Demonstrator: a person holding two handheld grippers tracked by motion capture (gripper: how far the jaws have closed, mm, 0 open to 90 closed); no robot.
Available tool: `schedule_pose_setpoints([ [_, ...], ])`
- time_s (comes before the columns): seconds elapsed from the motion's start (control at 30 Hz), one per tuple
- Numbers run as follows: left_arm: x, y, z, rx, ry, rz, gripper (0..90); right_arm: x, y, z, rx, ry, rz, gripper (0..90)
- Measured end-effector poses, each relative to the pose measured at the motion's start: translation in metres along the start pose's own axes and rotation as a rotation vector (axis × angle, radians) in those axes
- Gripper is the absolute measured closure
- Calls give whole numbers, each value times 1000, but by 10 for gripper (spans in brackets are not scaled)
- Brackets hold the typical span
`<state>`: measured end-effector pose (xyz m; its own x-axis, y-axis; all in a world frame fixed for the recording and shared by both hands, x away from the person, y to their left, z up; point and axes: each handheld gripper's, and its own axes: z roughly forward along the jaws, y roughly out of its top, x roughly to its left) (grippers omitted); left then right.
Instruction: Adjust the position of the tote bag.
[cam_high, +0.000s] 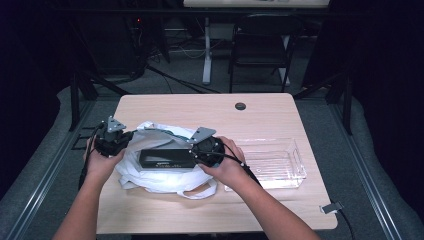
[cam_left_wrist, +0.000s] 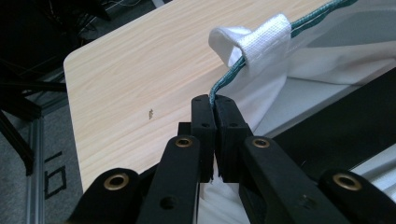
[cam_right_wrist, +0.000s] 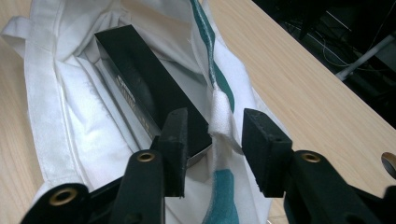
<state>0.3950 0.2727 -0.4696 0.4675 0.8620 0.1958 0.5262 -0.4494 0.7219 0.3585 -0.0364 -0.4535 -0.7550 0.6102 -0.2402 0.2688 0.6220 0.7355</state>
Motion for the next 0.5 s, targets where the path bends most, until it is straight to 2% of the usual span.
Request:
schedule_pose_setpoints([
  [0.23, 0, 0, 0, -4, 5, -2, 881, -1, -1, 0, 17, -6, -13, 758],
  [0.3, 0, 0, 1, -4, 4, -5, 881, -2, -2, 1, 5, -2, -2, 773],
  [0.5, -1, 2, 1, 1, 3, 0, 881, -2, -2, 1, 19, -8, -8, 811],
])
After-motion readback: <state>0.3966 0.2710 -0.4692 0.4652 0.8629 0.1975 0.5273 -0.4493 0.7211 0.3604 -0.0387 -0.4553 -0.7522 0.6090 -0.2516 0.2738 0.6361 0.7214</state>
